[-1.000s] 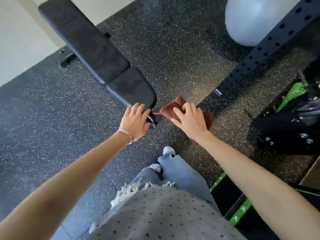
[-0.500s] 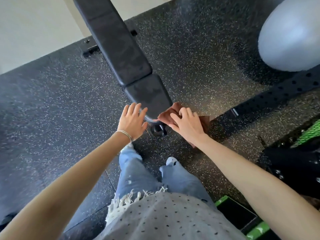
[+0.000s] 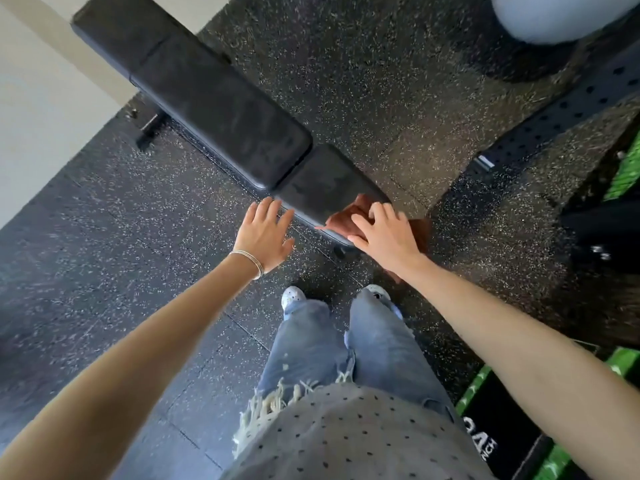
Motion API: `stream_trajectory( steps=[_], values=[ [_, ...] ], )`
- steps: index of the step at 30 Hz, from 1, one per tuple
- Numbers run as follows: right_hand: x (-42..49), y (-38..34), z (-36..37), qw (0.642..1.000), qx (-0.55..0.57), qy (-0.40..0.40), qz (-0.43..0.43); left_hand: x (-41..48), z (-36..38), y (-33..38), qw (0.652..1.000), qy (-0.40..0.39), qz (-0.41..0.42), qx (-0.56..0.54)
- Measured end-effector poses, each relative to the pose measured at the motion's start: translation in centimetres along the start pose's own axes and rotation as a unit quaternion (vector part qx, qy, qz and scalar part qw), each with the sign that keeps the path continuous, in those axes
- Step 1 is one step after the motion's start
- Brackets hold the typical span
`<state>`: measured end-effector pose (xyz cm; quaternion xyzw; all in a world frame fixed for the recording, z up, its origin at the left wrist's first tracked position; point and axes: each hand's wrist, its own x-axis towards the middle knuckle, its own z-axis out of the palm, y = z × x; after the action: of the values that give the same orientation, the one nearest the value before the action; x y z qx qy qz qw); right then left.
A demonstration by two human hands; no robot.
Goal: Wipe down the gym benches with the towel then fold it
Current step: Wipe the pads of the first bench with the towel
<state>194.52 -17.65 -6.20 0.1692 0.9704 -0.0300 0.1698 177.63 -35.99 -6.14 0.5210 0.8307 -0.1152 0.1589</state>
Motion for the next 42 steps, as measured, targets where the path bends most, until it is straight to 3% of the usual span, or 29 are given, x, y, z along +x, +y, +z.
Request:
stream_trajectory(
  steps=[22,29,33,42],
  values=[
    [10.6,3.2,2.0,0.986,0.061,-0.043,0.152,19.1,-2.4,-3.5,0.973,-0.05,0.206,0.094],
    [13.5,1.5,3.0,0.957,0.119,-0.087,0.25,25.4,-1.6,-5.5,0.939,-0.084,0.308,0.131],
    [14.7,-1.3,3.0,0.935,0.138,-0.113,0.308,27.9,-1.7,-7.4,0.902,-0.093,0.39,0.163],
    [18.3,-6.4,3.2,0.884,0.161,-0.095,0.428,32.6,-0.4,-10.5,0.846,-0.068,0.491,0.194]
  ],
)
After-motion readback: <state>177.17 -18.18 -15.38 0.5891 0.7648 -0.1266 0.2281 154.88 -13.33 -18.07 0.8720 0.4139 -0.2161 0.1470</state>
